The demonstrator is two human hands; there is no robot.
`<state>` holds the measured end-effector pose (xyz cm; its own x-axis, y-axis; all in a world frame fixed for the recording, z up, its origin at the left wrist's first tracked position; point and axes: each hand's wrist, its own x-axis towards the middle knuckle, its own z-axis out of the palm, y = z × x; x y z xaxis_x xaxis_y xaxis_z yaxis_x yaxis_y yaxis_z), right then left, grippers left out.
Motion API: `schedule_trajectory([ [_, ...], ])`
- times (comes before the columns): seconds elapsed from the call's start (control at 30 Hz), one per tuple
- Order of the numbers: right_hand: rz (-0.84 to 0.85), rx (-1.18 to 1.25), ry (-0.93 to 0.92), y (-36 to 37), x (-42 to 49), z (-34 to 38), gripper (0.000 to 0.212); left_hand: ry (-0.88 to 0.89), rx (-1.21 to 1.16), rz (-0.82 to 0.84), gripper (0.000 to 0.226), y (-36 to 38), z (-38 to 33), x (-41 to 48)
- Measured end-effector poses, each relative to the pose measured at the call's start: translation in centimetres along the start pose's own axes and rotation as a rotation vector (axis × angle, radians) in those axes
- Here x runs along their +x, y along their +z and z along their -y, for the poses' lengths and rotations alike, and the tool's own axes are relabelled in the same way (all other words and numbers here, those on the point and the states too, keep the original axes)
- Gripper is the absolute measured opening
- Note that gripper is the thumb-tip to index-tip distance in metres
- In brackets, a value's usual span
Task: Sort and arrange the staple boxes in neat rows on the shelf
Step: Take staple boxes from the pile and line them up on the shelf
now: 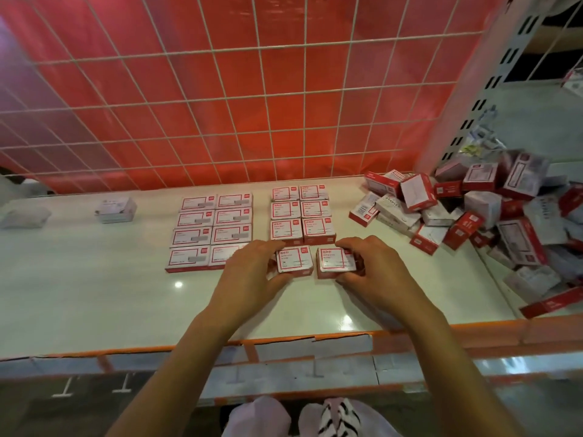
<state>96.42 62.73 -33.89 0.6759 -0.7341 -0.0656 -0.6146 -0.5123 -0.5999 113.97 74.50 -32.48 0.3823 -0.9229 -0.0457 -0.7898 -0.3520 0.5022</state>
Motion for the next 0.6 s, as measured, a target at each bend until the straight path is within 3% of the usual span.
schedule_trajectory([
  [0.6, -0.102, 0.042, 0.072, 2.5, 1.2, 1.3, 0.039, -0.041, 0.099, -0.049, 0.041, 0.6, 0.5, 0.2],
])
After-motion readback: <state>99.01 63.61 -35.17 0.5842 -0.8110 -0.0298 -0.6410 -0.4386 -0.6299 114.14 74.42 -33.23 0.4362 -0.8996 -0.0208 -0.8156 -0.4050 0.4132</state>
